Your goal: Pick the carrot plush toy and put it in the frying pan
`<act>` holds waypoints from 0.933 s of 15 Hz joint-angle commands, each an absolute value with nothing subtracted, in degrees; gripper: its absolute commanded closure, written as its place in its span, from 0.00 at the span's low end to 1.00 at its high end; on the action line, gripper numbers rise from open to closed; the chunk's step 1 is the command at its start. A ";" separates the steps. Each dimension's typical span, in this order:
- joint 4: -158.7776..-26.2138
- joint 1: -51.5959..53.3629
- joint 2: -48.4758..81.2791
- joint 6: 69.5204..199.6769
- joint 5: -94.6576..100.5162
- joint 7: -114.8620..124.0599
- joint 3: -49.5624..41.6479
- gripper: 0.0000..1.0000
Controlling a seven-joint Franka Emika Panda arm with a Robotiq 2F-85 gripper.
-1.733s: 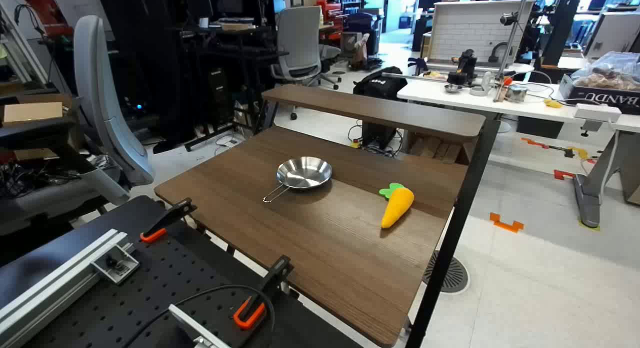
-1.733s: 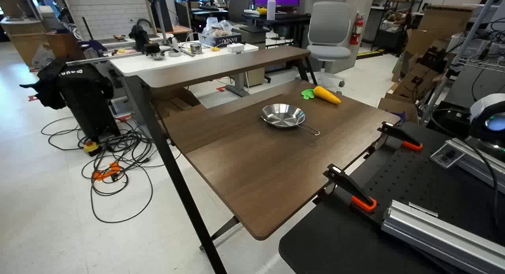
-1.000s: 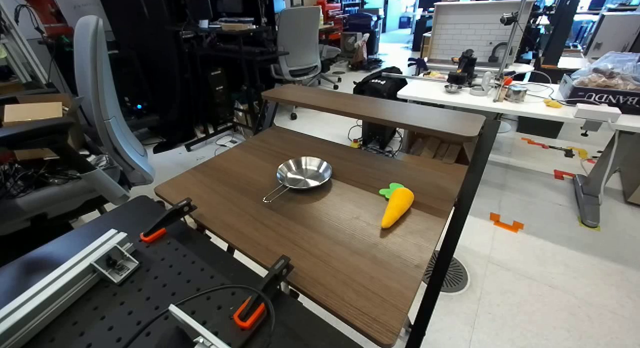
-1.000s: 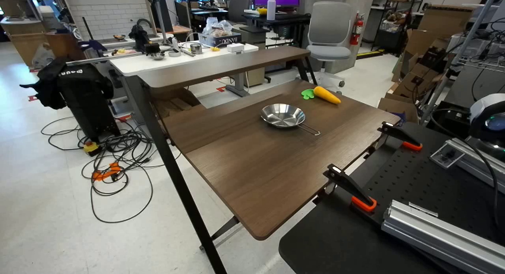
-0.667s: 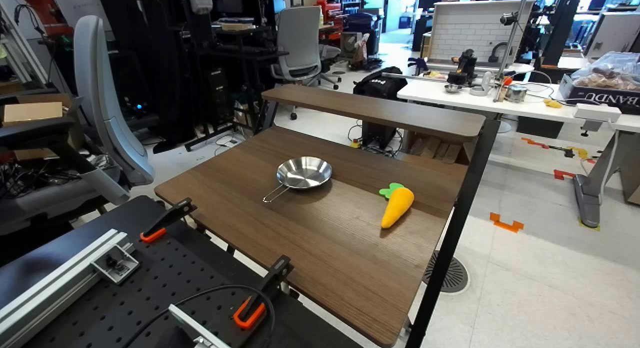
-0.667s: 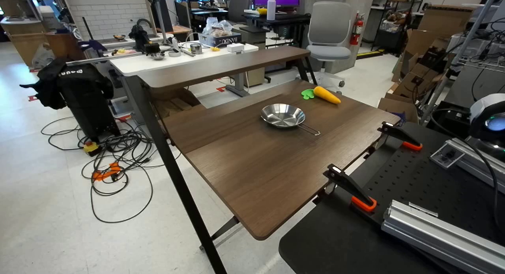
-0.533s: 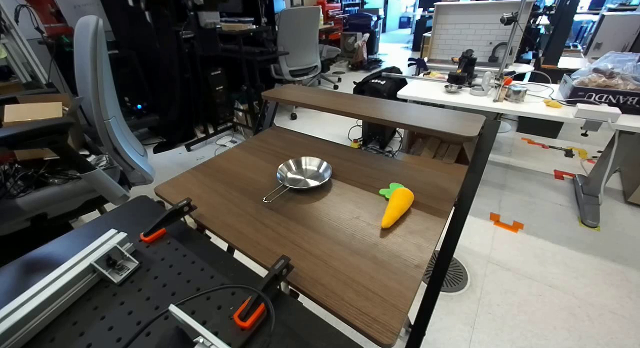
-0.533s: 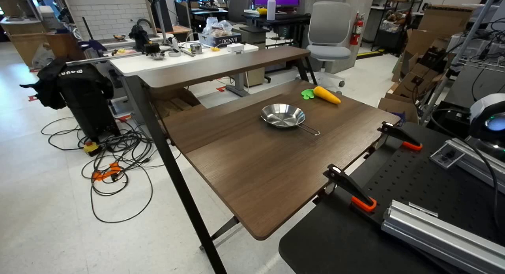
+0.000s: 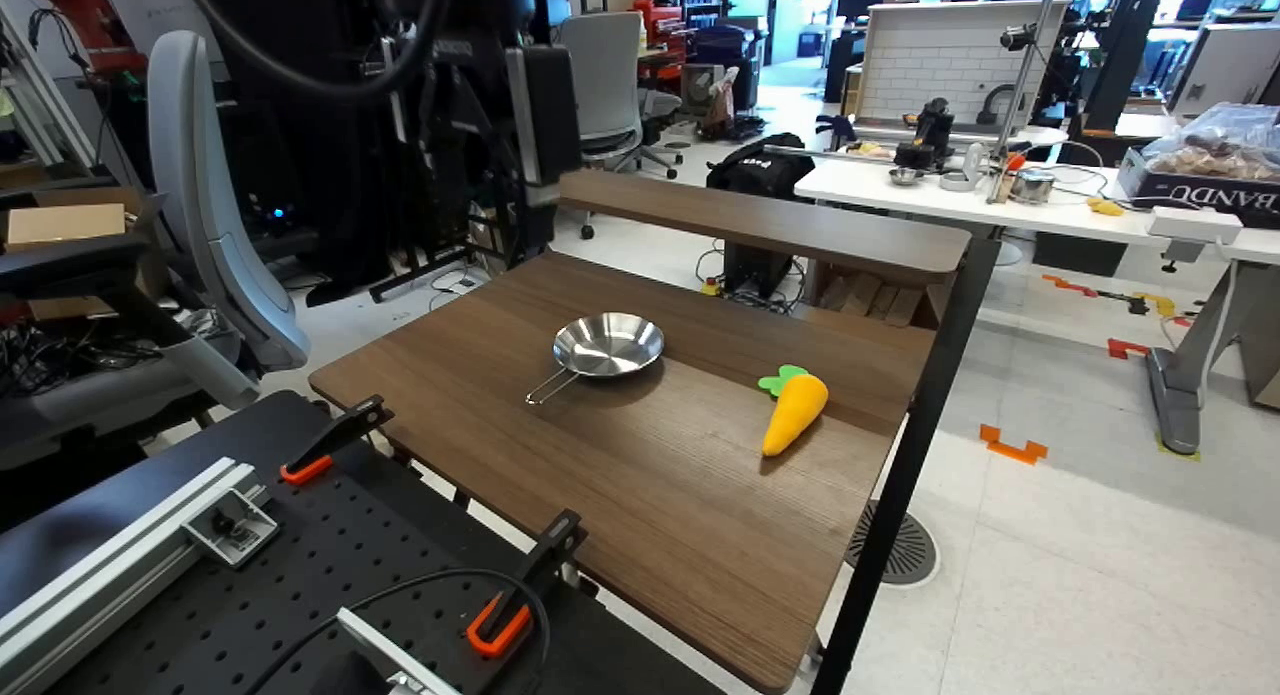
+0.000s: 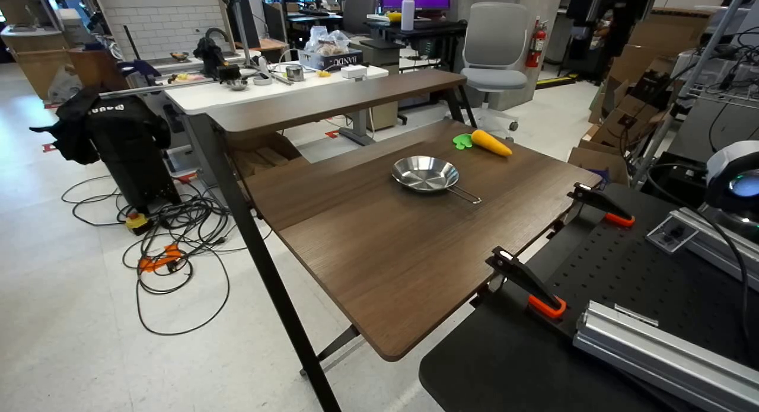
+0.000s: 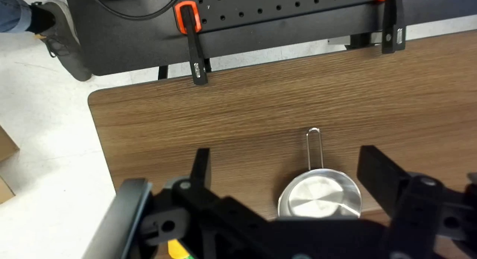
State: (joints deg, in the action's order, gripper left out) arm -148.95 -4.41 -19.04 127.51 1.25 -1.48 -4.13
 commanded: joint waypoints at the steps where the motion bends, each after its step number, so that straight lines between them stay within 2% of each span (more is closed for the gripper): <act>1: -145.77 -5.69 -9.68 134.74 1.85 -1.94 -5.64 0.00; 8: -136.39 -7.29 6.31 143.73 1.17 -2.28 -7.79 0.00; 14: -126.15 -8.82 17.24 145.08 1.52 -2.09 -9.14 0.00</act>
State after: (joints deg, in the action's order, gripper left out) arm -132.06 -7.74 11.42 144.15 1.20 -1.51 -8.78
